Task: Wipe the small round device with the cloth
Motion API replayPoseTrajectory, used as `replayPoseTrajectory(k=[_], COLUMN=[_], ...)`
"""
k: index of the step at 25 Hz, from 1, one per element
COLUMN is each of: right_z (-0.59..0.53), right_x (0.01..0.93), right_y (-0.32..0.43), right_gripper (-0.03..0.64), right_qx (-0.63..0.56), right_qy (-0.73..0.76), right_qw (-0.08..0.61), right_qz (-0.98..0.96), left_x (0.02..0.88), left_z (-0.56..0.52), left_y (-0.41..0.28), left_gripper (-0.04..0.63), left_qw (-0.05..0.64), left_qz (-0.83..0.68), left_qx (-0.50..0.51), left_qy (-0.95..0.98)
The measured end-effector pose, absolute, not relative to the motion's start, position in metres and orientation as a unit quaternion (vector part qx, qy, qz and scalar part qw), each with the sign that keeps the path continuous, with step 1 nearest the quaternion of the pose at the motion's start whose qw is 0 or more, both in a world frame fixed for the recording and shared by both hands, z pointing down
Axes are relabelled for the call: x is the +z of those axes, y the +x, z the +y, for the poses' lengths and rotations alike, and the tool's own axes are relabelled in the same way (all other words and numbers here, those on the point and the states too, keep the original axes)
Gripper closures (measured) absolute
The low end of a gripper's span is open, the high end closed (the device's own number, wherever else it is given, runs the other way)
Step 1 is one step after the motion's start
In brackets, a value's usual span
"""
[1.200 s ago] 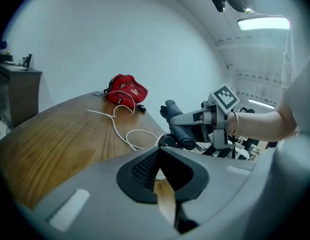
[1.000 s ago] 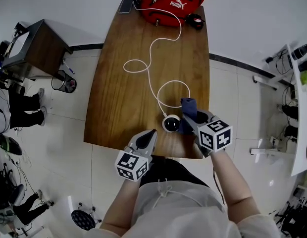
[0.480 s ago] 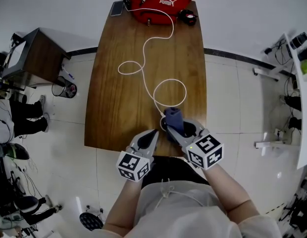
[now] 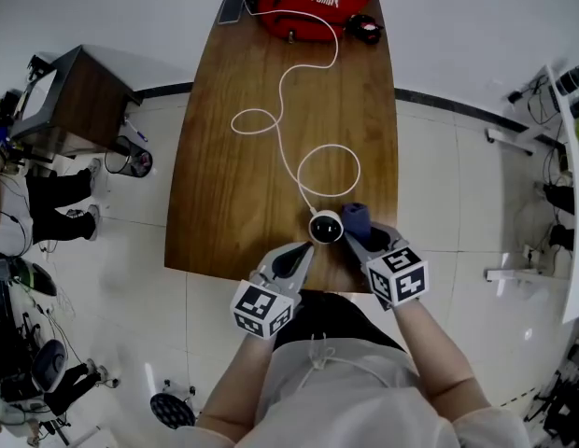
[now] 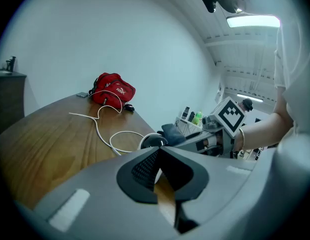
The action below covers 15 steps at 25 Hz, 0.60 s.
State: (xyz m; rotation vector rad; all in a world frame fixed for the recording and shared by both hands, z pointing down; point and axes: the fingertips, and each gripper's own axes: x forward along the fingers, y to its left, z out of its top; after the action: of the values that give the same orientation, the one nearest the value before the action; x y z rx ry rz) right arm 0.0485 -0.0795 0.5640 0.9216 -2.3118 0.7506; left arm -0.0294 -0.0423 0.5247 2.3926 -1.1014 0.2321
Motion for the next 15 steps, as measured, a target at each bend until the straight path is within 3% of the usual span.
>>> replayPoseTrajectory(k=[3, 9, 10, 15], right_z=[-0.072, -0.078, -0.078, -0.08], right_x=[0.57, 0.55, 0.549, 0.552], right_y=[0.057, 0.069, 0.071, 0.077], right_gripper=[0.502, 0.502, 0.502, 0.502], right_qx=[0.305, 0.307, 0.306, 0.305], right_qy=[0.343, 0.352, 0.353, 0.353], right_qw=[0.262, 0.233, 0.233, 0.24], right_qz=[-0.849, -0.853, -0.853, -0.851], left_x=[0.52, 0.519, 0.53, 0.574], left_z=[-0.044, -0.061, -0.063, -0.077], left_y=[-0.026, -0.001, 0.001, 0.008], left_gripper=[0.548, 0.185, 0.15, 0.12], left_qw=[0.234, 0.136, 0.131, 0.158], left_qz=[-0.401, -0.376, -0.374, -0.376], left_qx=[0.092, 0.178, 0.197, 0.212], left_qy=[0.881, 0.899, 0.897, 0.888])
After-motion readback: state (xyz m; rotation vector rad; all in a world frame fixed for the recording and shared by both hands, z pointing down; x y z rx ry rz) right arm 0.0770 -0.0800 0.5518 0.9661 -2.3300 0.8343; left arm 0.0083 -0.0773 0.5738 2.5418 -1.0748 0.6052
